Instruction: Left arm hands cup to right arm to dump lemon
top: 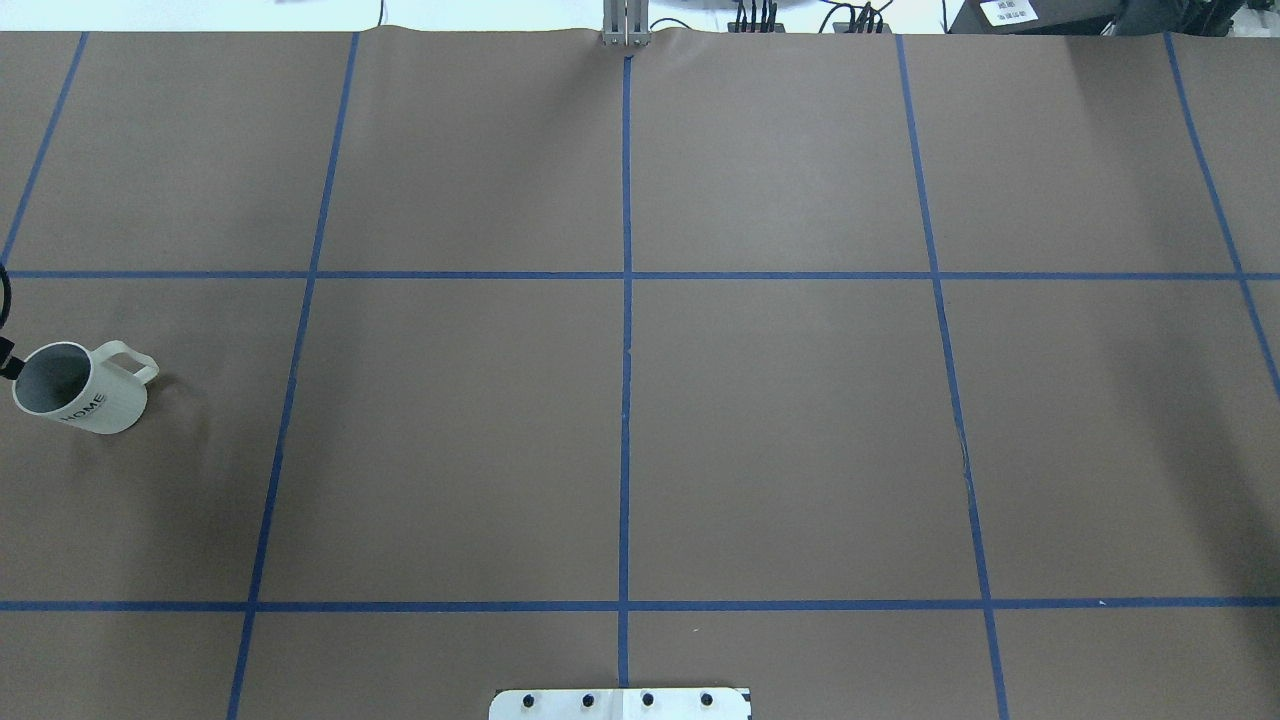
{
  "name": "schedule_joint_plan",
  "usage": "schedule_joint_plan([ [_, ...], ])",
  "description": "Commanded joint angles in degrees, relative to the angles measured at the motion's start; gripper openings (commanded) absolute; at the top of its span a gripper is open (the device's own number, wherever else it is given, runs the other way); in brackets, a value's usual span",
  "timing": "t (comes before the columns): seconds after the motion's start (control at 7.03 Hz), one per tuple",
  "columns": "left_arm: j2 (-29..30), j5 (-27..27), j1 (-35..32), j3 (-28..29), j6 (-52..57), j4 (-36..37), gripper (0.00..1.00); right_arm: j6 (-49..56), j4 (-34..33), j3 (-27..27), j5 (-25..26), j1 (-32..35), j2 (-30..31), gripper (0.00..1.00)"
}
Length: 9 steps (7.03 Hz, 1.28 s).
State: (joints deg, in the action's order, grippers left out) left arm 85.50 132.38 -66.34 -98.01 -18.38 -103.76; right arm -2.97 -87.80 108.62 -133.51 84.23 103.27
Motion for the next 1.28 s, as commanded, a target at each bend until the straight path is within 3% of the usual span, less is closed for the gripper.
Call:
schedule_joint_plan([
  [0.0, 0.2, 0.4, 0.9, 0.3, -0.1, -0.1, 1.0, 0.1, 0.0, -0.3, -0.1, -0.2, 0.0, 1.0],
  [0.28, 0.5, 0.4, 2.9, 0.9, 0.0, -0.3, 0.96, 0.0, 0.0, -0.4, -0.2, -0.6, 0.0, 1.0],
  [0.43, 1.1, 0.4, 4.3, 1.0, 0.0, -0.4, 0.77, -0.4, 0.0, -0.4, -0.3, -0.8, 0.0, 1.0],
  [0.57, 1.2, 0.3, 4.3, 1.1, -0.2, -0.1, 0.22, 0.0, 0.1, -0.5, -0.2, -0.8, 0.0, 1.0],
  [0.71, 1.9, 0.9, 4.3, 0.8, -0.3, 0.4, 0.0, -0.1, 0.2, -0.5, -0.2, -0.8, -0.2, 1.0],
  [1.0, 2.7, 2.1, 4.3, 0.3, -13.5, 0.1, 0.0, -0.4, 0.3, -0.5, -3.2, -0.8, -0.1, 1.0],
  [1.14, 3.6, 2.7, 4.3, -1.8, -14.7, 0.8, 0.0, -0.5, 2.2, -0.4, -3.6, -1.0, -0.3, 1.0],
])
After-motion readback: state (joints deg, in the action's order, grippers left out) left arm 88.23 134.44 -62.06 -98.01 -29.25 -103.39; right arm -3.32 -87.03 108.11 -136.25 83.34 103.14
